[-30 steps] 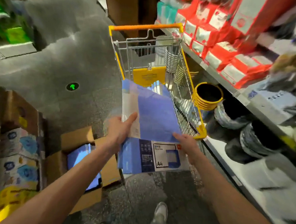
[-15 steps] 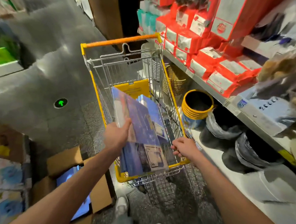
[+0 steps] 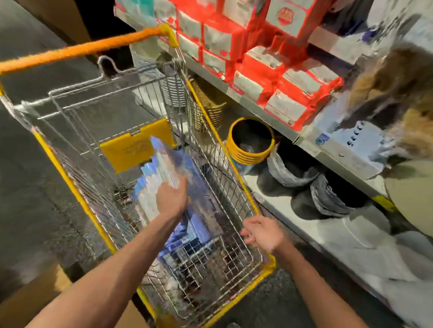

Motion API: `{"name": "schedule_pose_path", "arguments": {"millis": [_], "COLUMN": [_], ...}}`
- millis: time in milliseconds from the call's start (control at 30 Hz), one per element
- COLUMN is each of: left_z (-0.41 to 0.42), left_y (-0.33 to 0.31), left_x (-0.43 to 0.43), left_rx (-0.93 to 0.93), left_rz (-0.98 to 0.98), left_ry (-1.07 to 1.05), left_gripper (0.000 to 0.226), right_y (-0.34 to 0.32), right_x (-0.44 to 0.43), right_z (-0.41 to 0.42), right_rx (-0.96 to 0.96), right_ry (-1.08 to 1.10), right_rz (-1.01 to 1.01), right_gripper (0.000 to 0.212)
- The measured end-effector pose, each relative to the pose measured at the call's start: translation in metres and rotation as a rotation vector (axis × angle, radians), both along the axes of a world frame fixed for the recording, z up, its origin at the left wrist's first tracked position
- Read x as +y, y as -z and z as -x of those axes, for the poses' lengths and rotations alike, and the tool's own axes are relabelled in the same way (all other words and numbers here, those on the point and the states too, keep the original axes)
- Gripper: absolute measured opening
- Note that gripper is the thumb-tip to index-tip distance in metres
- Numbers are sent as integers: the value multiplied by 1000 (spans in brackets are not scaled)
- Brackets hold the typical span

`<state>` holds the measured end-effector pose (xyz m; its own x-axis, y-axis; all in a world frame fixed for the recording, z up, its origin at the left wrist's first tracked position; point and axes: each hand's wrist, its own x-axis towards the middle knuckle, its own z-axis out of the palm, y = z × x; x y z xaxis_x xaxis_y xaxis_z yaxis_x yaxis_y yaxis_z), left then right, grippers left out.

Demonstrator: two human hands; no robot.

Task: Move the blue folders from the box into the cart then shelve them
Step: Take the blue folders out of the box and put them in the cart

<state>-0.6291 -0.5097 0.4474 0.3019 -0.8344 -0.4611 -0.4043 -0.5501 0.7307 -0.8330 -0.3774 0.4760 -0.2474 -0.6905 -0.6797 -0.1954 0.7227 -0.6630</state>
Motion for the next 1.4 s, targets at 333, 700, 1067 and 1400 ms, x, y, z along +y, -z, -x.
{"name": "schedule_pose_path", "arguments": {"millis": [333, 700, 1067, 1400], "left_z": [1, -36, -129, -210], "left_y": [67, 53, -25, -32], "left_x": [-83, -62, 28, 260], "left_rx": [154, 207, 378, 333], "left_rz": [-148, -120, 183, 283], "left_ry": [83, 343, 182, -354], "left_gripper": [75, 43, 20, 20], "right_y": [21, 17, -10, -12], "right_x": [4, -15, -22, 99], "right_z": [-48, -77, -149, -236], "right_rx": [61, 111, 93, -140], "right_ry": [-2, -129, -333, -543], "right_rz": [-123, -164, -19, 159], "right_gripper": [14, 18, 18, 18]}}
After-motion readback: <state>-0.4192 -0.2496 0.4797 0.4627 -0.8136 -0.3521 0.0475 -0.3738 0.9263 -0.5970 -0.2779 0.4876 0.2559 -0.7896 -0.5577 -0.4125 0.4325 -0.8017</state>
